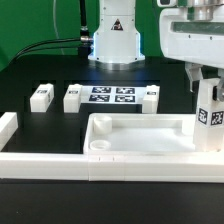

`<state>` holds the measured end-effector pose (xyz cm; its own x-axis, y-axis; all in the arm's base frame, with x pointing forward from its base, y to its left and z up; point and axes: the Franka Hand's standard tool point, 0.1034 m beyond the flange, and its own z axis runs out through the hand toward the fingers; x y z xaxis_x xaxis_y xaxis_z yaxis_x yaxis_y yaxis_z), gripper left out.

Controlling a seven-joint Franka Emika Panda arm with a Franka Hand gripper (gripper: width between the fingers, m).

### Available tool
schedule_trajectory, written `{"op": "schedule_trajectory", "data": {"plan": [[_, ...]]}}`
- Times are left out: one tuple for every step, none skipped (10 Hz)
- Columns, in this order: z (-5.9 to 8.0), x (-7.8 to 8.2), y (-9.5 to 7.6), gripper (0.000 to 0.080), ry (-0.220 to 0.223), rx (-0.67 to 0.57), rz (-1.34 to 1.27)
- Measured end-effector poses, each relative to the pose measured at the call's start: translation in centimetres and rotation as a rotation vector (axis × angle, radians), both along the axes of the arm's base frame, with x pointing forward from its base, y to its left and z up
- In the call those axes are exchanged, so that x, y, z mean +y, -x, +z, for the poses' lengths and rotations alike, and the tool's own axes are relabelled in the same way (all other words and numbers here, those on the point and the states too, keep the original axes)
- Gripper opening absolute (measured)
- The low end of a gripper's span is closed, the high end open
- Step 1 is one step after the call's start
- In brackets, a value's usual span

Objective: Assemble desk

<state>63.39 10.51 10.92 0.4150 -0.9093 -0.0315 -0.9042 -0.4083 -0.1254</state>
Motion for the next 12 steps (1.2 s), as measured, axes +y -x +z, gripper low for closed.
{"op": "schedule_trajectory", "data": {"plan": [[0.08,-0.01,-0.09,0.0482,0.012,-0.01,0.099],[0.05,0.09,-0.08,0.062,0.018,-0.016,0.175],[-0.01,0.06,-0.06,0.062,0.025,-0.021,0.243],[-0.05,0.05,-0.05,0.0643,0.034,-0.027,0.33],[-0.09,0.05,-0.03,0.0648,0.042,-0.032,0.402],[-0.1,0.04,-0.02,0.0648,0.051,-0.036,0.464],[-0.06,0.04,-0.01,0.0648,0.081,-0.041,0.618],[0.11,0.18,-0.12,0.0648,0.105,-0.045,0.768],[0.18,0.33,-0.18,0.0648,0.119,-0.052,0.869],[0.22,0.46,-0.21,0.0648,0.133,-0.057,0.971],[0.28,0.49,-0.35,0.0648,0.156,-0.062,1.121],[0.25,0.58,-0.38,0.0648,0.162,-0.066,1.196]]}}
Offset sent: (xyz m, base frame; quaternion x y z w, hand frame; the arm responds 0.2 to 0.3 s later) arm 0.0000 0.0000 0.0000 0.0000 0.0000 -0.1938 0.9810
